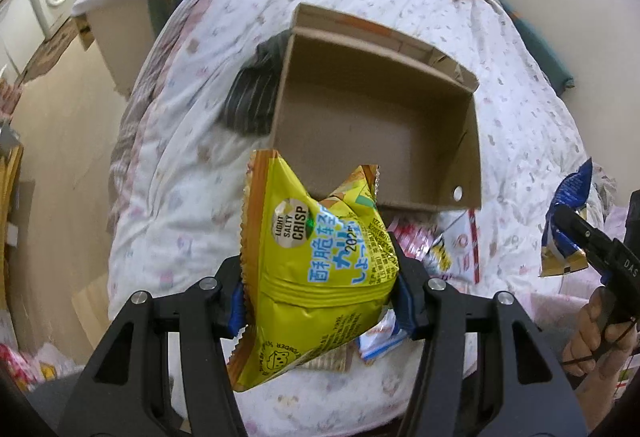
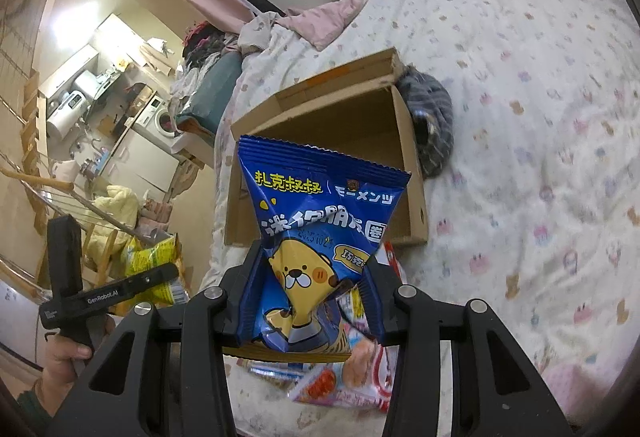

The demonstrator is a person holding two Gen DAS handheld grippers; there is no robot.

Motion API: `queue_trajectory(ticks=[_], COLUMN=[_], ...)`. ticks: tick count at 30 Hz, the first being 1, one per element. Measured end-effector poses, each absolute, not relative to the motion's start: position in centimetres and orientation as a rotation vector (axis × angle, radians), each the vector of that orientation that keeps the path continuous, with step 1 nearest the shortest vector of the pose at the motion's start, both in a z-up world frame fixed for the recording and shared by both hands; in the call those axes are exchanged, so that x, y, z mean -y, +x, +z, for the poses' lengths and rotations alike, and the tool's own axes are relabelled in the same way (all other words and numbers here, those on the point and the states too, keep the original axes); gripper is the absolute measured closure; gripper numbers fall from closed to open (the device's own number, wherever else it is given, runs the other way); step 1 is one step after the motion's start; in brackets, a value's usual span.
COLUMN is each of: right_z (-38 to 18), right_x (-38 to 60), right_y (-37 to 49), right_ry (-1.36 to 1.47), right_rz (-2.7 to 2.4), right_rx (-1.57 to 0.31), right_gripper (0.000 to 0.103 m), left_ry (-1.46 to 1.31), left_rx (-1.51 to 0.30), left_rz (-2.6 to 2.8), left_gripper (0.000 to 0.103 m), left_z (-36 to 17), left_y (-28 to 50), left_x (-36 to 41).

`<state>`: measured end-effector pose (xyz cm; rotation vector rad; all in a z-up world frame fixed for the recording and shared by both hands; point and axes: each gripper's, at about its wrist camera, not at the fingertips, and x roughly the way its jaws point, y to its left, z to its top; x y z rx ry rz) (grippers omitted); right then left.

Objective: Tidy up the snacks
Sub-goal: 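Lower the yellow bag into the box while the right gripper drops the blue bag in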

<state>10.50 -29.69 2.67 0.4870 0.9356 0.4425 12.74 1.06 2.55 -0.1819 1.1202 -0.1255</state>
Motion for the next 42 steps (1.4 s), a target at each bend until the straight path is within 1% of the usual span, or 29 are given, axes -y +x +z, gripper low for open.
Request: queue_trajectory(ticks=[8,15,20,23,27,36,42], right_z=[2.7,0.9,-1.2,-2.6,-3.4,-4.8,-6.1], right_x=[27.8,25.7,25.4,25.3,24.6,22.7,22.2], right_y=[14.4,18.0,19.4,20.0,20.9,22.3,22.5], right_ry=[0.445,0.409,0.428,0.422,0.391,0.358,0.337], right_rz=[0.441,0.441,0.431,0.421,0.410,0.423,0.392], right_rx=[-0.944,-0.976,-0.969,-0.997,-1.010,-1.049,-1.095], right_gripper=[0.057,0.057,0.057,0.057,0.057,0.057,0.057], left_ry=[-0.128,-0.130,-0.120,-0.095,-0.103,-0.029,-0.048], left_rx=[-1.095,-1.123,-1.106,-1.102,-1.088,-1.072,-1.080], left_rz=[-0.140,-0.155,-0.155,-0.135,-0.131,-0.157,-0.167], left_gripper=[0.050,0.050,0.050,0.050,0.050,0.049,0.049], left_z=[2.6,0.2,-1.7,-2.7,-3.2,-3.7,-3.6], left_y=[17.2,20.9,22.6,23.5,24.1,24.4,24.6], left_x=[0.8,1.6,2.0,2.2,2.1,3.5,3.4])
